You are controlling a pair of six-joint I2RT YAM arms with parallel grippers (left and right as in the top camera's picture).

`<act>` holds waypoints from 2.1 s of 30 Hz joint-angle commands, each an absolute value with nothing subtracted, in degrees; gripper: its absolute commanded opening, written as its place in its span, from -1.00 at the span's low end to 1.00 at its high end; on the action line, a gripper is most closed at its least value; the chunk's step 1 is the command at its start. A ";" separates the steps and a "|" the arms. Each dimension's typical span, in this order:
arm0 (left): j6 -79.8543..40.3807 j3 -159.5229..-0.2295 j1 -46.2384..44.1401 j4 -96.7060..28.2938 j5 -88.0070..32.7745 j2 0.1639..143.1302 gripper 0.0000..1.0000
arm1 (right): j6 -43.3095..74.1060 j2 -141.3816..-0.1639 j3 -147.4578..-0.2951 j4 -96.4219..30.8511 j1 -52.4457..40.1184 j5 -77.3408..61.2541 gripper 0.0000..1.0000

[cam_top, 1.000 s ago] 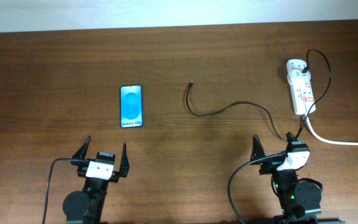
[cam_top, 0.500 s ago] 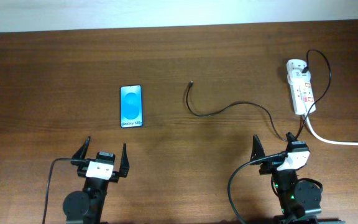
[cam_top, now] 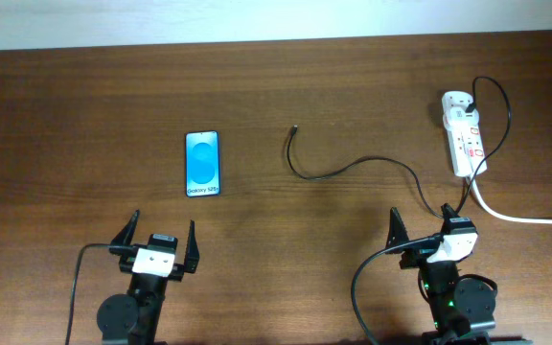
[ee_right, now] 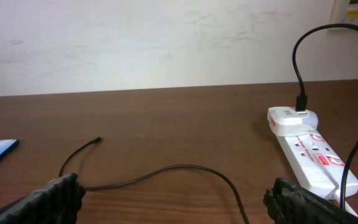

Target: Plug charger to phone and switch on socket

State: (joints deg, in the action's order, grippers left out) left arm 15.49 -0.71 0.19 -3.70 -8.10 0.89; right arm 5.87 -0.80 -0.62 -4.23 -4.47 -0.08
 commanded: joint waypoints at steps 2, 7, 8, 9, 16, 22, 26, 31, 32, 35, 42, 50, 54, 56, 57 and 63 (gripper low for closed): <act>16.36 -0.49 0.45 -3.97 -7.64 0.30 0.99 | 6.02 -0.19 -0.32 -4.49 -3.99 -0.60 0.97; 16.36 -0.49 0.45 -3.97 -7.64 0.30 0.99 | 6.02 -0.19 -0.32 -4.49 -3.99 -0.62 0.97; 16.36 -0.49 0.45 -3.97 -7.66 0.30 0.99 | 6.02 -0.19 -0.32 -4.49 -3.99 -0.60 0.97; 16.36 -0.49 0.45 -3.97 -7.66 0.30 0.98 | 6.02 -0.19 -0.32 -4.49 -3.99 -0.60 0.96; 16.36 -0.49 0.45 -3.97 -7.66 0.30 0.99 | 6.02 -0.19 -0.32 -4.49 -3.99 -0.60 0.97; 16.36 -0.49 0.45 -3.97 -7.66 0.30 0.98 | 6.02 -0.19 -0.32 -4.49 -3.99 -0.60 0.97; 16.36 -0.49 0.45 -3.97 -7.64 0.30 0.99 | 6.02 -0.19 -0.32 -4.49 -3.99 -0.60 0.97; 16.36 -0.51 0.45 -3.95 -7.66 0.30 0.99 | 6.02 -0.21 -0.32 -4.49 -4.01 -0.62 0.97; 16.36 -0.51 0.45 -3.95 -7.66 0.30 0.99 | 6.02 -0.21 -0.32 -4.49 -3.99 -0.60 0.97; 16.36 -0.51 0.45 -3.95 -7.64 0.30 0.98 | 6.02 -0.21 -0.32 -4.49 -4.01 -0.60 0.97; 16.36 -0.51 0.45 -3.95 -7.66 0.27 0.99 | 6.02 -0.21 -0.32 -4.49 -4.01 -0.60 0.97; 16.36 -0.51 0.45 -3.99 -7.66 0.30 0.99 | 6.02 -0.21 -0.32 -4.49 -4.01 -0.62 0.97; 13.93 -0.51 0.43 -3.97 -7.68 0.47 0.99 | 6.02 -0.21 -0.32 -4.49 -3.99 -0.62 0.97; 10.31 -0.51 0.43 -3.99 -7.68 0.62 0.99 | 6.02 -0.21 -0.32 -4.49 -4.01 -0.60 0.97; 10.04 -0.51 0.43 -4.01 -7.68 0.69 0.99 | 6.02 -0.21 -0.32 -4.49 -4.01 -0.60 0.97; 10.11 -0.51 0.45 -3.99 -7.51 0.78 0.99 | 6.02 -0.21 -0.32 -4.49 -3.99 -0.60 0.97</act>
State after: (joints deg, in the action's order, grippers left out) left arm 11.46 -0.71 0.19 -3.70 -8.08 0.91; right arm 5.85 -0.80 -0.62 -4.23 -4.47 -0.08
